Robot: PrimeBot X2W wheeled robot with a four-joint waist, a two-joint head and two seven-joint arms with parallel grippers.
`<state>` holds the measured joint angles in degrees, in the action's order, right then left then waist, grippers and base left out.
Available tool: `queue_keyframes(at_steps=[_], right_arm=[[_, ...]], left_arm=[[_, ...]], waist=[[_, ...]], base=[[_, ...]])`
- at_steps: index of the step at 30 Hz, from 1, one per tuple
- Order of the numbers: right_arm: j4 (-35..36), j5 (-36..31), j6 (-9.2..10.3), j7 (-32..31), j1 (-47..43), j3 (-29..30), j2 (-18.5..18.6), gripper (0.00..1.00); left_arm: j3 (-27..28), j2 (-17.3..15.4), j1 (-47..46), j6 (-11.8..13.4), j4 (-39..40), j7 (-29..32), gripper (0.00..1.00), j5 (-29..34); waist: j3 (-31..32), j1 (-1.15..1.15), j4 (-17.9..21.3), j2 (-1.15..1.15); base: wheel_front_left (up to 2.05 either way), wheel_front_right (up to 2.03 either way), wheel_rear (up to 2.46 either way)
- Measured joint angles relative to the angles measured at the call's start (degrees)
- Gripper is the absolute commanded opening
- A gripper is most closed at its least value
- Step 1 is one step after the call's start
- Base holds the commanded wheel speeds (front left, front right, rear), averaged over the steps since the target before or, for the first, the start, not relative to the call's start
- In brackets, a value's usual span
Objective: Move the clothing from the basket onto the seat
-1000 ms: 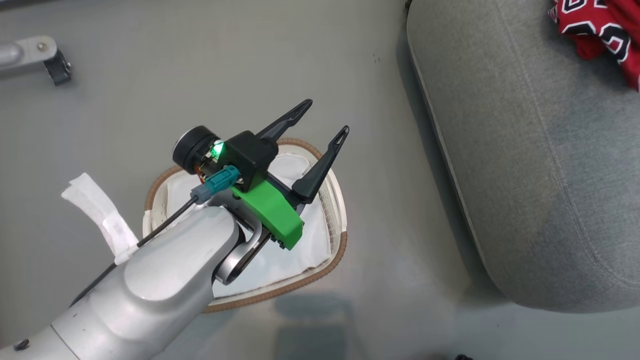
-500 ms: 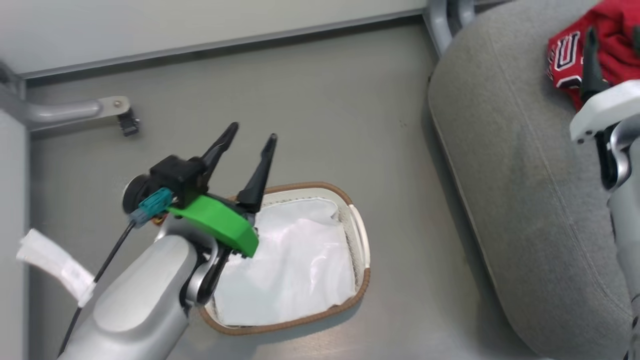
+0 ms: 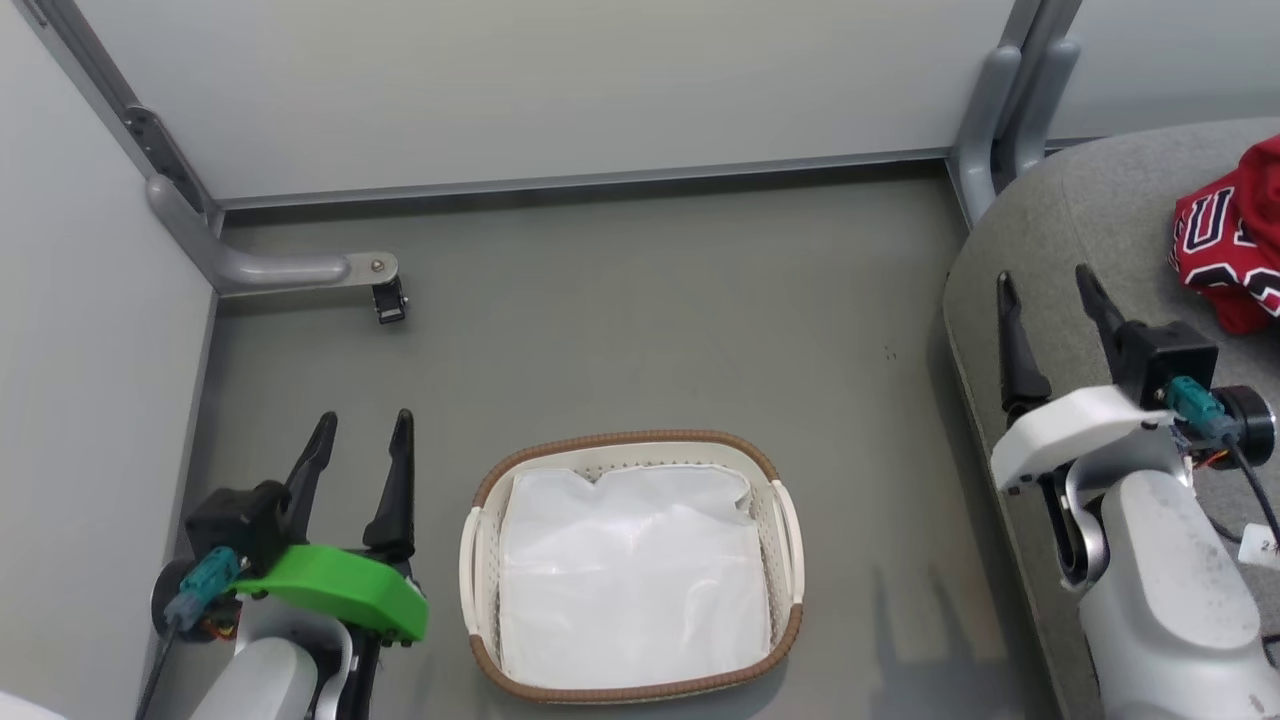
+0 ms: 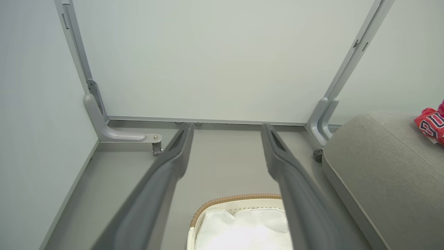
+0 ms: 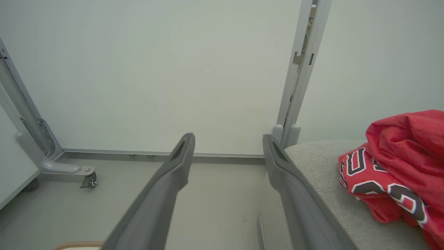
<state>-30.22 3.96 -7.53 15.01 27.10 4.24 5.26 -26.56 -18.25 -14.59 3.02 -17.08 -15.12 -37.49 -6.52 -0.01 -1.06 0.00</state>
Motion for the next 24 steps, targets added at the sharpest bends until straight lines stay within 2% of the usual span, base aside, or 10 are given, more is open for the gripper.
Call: queue_keyframes(at_steps=[7,12,16,24], right_arm=[[8.9,0.1,0.01,0.0,-11.6,-2.7,-2.4,1.0],[13.3,5.1,0.0,0.1,-18.8,-6.7,-2.4,1.0],[15.4,5.7,0.01,0.1,-23.0,-7.8,-2.5,1.0],[16.2,6.7,0.01,0.1,-25.1,-6.8,-2.5,1.0]], left_arm=[[8.1,2.9,9.2,0.2,1.1,0.0,1.0,2.6],[11.9,4.9,13.8,-0.5,2.4,0.0,1.0,5.4],[13.3,6.6,16.2,-1.1,2.5,0.0,1.0,7.0],[15.7,9.0,17.8,-2.8,2.7,0.0,1.0,10.3]], waist=[[3.4,0.0,-0.9,0.0],[4.7,0.0,-0.4,0.0],[5.4,0.0,-0.3,0.0],[6.2,0.0,-0.4,0.0]], base=[[0.0,0.0,0.0],[0.0,0.0,0.0],[0.0,0.0,0.0],[0.0,0.0,0.0]])
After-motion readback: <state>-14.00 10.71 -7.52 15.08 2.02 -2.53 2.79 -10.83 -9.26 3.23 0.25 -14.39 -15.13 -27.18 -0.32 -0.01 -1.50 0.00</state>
